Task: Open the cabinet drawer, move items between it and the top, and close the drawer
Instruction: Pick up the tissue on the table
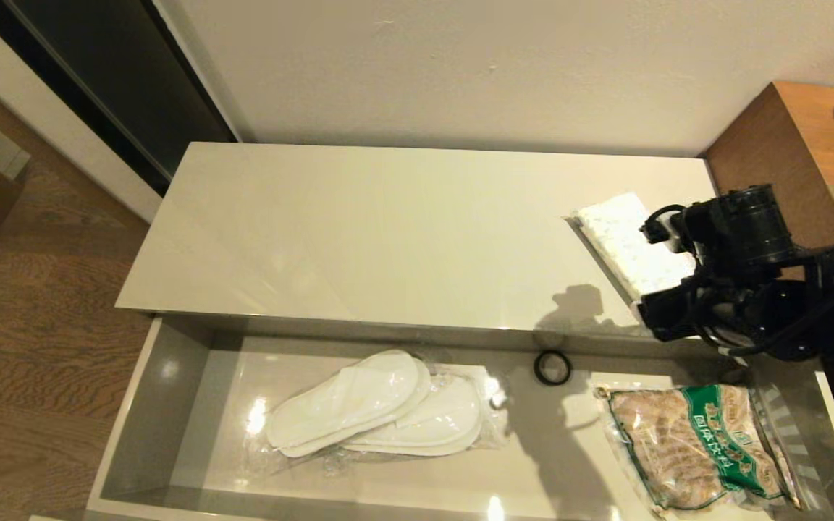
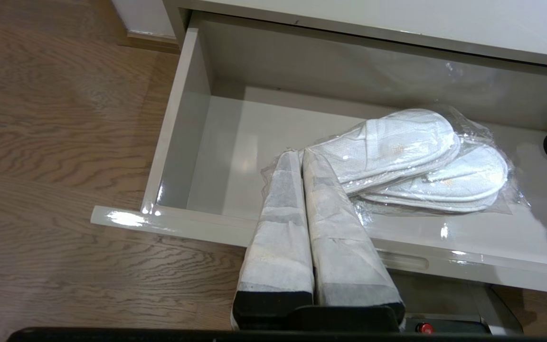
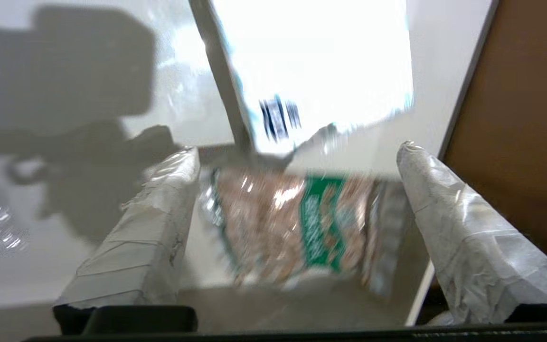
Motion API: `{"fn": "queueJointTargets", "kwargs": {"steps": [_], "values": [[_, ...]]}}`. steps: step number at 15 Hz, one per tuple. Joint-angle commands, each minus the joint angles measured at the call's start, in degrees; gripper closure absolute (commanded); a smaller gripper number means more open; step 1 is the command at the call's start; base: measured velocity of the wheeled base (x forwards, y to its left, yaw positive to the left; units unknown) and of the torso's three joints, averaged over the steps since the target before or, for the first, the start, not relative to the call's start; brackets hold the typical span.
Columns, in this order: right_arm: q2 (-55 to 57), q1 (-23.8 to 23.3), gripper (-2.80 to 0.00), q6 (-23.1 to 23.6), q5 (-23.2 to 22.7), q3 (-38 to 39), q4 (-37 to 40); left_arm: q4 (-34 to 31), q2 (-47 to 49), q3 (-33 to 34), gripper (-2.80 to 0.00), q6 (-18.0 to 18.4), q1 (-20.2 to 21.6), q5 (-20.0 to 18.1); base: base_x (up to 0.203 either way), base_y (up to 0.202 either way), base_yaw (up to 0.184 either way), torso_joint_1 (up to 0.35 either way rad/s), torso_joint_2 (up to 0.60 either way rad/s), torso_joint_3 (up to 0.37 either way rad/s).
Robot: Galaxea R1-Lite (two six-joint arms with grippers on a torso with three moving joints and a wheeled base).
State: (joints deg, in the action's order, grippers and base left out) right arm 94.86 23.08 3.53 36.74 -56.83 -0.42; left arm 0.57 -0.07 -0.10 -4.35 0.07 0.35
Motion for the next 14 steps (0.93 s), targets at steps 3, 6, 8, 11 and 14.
{"fn": "queueJointTargets", "kwargs": {"steps": [3, 6, 8, 11, 14], "values": [[7.7, 2.2, -2.80, 6.0, 7.3, -5.5, -0.9, 0.0, 0.1, 0.0, 0.00, 0.0, 0.0, 0.0, 0.000, 0.000, 0.000, 0.000, 0.00, 0.000], [10.3, 2.1, -2.80, 7.3, 8.5, -8.1, -0.9, 0.0, 0.1, 0.0, 0.00, 0.0, 0.0, 0.0, 0.000, 0.000, 0.000, 0.000, 0.00, 0.000], [12.0, 2.1, -2.80, 7.8, 9.1, -9.1, -0.9, 0.0, 0.1, 0.0, 0.00, 0.0, 0.0, 0.0, 0.000, 0.000, 0.000, 0.000, 0.00, 0.000], [14.6, 2.0, -2.80, 8.7, 12.9, -9.3, -4.1, 0.0, 0.1, 0.0, 0.00, 0.0, 0.0, 0.0, 0.000, 0.000, 0.000, 0.000, 0.00, 0.000], [17.2, 1.6, -2.80, 9.0, 17.2, -9.6, -8.2, 0.0, 0.1, 0.0, 0.00, 0.0, 0.0, 0.0, 0.000, 0.000, 0.000, 0.000, 0.00, 0.000]]}}
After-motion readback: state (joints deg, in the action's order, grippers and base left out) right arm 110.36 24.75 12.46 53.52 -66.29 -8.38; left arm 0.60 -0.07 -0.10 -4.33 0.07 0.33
